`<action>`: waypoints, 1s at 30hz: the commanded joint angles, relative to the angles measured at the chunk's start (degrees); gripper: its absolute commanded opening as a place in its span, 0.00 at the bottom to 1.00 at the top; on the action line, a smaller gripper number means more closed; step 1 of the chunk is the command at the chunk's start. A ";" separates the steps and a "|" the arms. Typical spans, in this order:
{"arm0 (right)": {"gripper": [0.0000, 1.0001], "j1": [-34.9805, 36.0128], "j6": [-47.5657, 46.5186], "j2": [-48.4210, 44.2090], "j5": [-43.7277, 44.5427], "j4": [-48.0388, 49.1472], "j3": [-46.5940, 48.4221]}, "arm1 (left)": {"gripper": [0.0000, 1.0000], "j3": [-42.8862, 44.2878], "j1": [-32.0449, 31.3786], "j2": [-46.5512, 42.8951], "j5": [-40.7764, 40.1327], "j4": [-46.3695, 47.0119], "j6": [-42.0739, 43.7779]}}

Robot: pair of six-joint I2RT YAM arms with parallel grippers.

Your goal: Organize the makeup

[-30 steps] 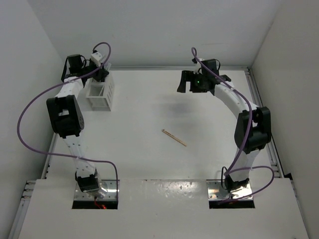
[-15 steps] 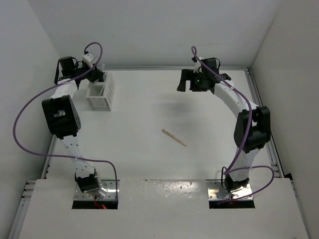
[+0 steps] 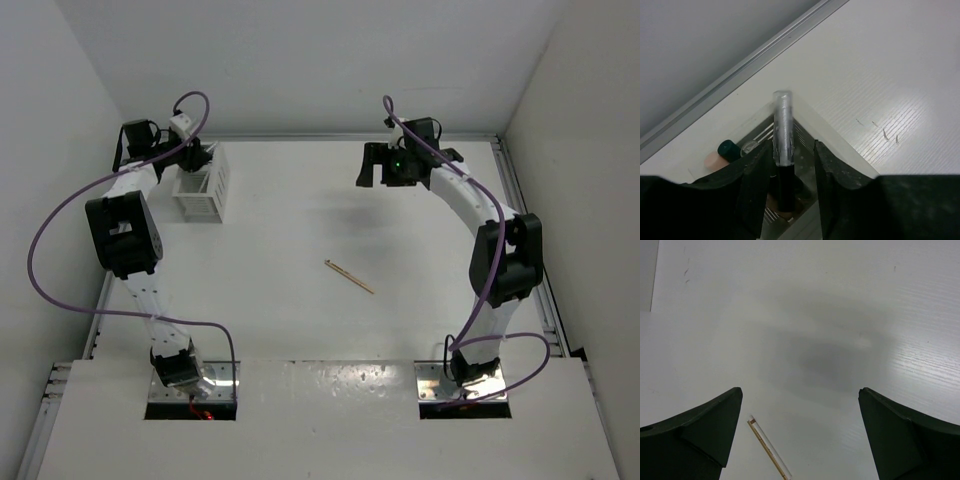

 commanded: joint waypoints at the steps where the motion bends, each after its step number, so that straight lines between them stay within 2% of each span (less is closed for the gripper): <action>1: 1.00 -0.12 -1.03 -3.16 0.42 0.65 -0.73 | 0.45 1.33 0.14 -2.46 2.12 1.23 0.35; 2: 1.00 -0.29 -0.94 -3.16 0.33 0.57 -0.65 | 0.47 1.33 0.14 -2.46 2.12 1.22 0.35; 11: 1.00 0.76 -5.51 -4.47 0.24 -2.85 -0.29 | 0.47 7.57 0.14 -7.82 6.08 -0.96 -1.94; 14: 1.00 0.76 -6.21 -6.67 1.12 -3.21 -2.57 | 0.41 8.89 -3.71 -12.12 3.11 -11.48 10.94; 15: 1.00 0.50 -6.13 -7.89 1.73 -3.30 -4.32 | 0.40 9.41 -7.21 -13.35 -0.83 -19.00 20.12; 17: 1.00 0.15 -6.13 -10.53 3.32 -3.48 -8.27 | 0.39 7.59 -11.18 -16.33 -3.58 -26.08 30.44; 18: 1.00 -0.20 -5.26 -12.98 3.32 -3.83 -9.34 | 0.39 7.05 -14.94 -16.87 -4.55 -31.42 31.80; 22: 1.00 -2.92 -2.97 -18.70 0.07 -4.18 -16.72 | 0.33 1.18 -24.27 -18.46 -5.08 -38.58 37.60; 24: 1.00 -3.02 -2.79 -22.99 0.15 -4.36 -22.43 | 0.16 -3.29 -31.19 -19.16 -8.75 -39.11 40.41; 26: 1.00 -3.10 -2.96 -26.25 0.33 -4.45 -27.69 | 0.05 -5.77 -35.78 -19.16 -11.14 -39.12 41.04; 27: 0.98 -2.93 -2.88 -27.14 0.42 -4.36 -30.15 | 0.05 -7.44 -39.72 -18.38 -11.85 -39.12 41.57; 29: 0.98 -2.93 -2.88 -31.27 0.33 -4.88 -32.98 | 0.07 -8.15 -43.00 -16.36 -11.85 -39.12 40.35; 30: 0.98 -2.84 -2.87 -32.15 0.33 -5.23 -34.91 | 0.09 -8.68 -45.28 -15.74 -9.33 -39.99 40.34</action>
